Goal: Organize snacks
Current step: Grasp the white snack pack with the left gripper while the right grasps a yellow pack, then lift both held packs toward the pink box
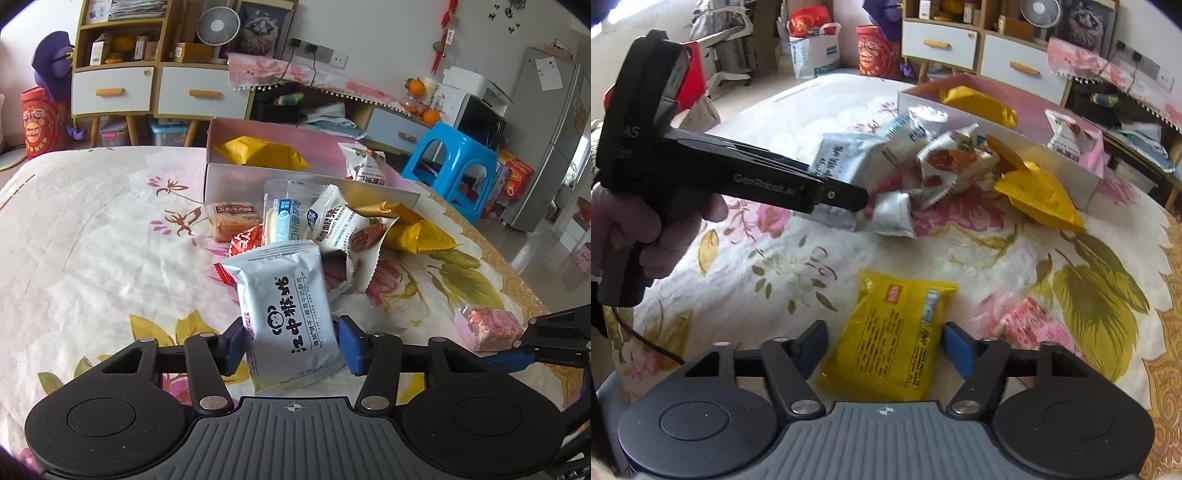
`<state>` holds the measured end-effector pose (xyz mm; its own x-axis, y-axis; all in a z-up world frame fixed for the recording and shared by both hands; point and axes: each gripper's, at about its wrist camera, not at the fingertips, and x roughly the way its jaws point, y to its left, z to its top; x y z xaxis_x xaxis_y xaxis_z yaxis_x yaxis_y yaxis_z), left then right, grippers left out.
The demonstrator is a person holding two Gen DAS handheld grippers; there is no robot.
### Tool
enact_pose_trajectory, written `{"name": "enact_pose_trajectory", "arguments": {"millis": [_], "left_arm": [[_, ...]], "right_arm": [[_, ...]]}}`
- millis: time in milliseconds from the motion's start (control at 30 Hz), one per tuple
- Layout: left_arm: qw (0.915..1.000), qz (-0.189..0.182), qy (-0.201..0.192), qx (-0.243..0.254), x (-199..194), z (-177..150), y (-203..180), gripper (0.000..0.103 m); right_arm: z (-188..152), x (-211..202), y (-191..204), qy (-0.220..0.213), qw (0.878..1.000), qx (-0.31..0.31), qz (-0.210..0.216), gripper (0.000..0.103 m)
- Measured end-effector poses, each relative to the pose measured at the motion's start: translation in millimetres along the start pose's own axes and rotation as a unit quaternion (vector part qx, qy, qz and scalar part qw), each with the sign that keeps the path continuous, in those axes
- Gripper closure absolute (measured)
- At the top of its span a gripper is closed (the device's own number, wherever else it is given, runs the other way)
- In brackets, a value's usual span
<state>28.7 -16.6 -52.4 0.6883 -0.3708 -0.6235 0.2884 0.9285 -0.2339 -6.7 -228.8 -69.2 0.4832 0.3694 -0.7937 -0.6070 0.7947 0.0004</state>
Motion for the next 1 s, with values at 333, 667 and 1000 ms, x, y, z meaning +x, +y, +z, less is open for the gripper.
{"name": "enact_pose_trajectory", "arguments": {"millis": [333, 667, 1000], "left_arm": [[0.9998, -0.003, -0.006, 0.016, -8.1, 4.3, -5.6, 0.065], [0.9998, -0.008, -0.009, 0.014, -15.1, 6.6, -5.6, 0.074], [0.9994, -0.025, -0.020, 0.013, -23.2, 10.3, -4.6, 0.087]], "right_arm": [[4.8, -6.2, 0.3, -0.025, 1.000, -0.004, -0.014, 0.061], [14.3, -15.3, -9.4, -0.058, 0.998, 0.022, -0.026, 0.061], [28.6, -22.7, -22.5, -0.096, 0.992, 0.064, -0.043, 0.061]]}}
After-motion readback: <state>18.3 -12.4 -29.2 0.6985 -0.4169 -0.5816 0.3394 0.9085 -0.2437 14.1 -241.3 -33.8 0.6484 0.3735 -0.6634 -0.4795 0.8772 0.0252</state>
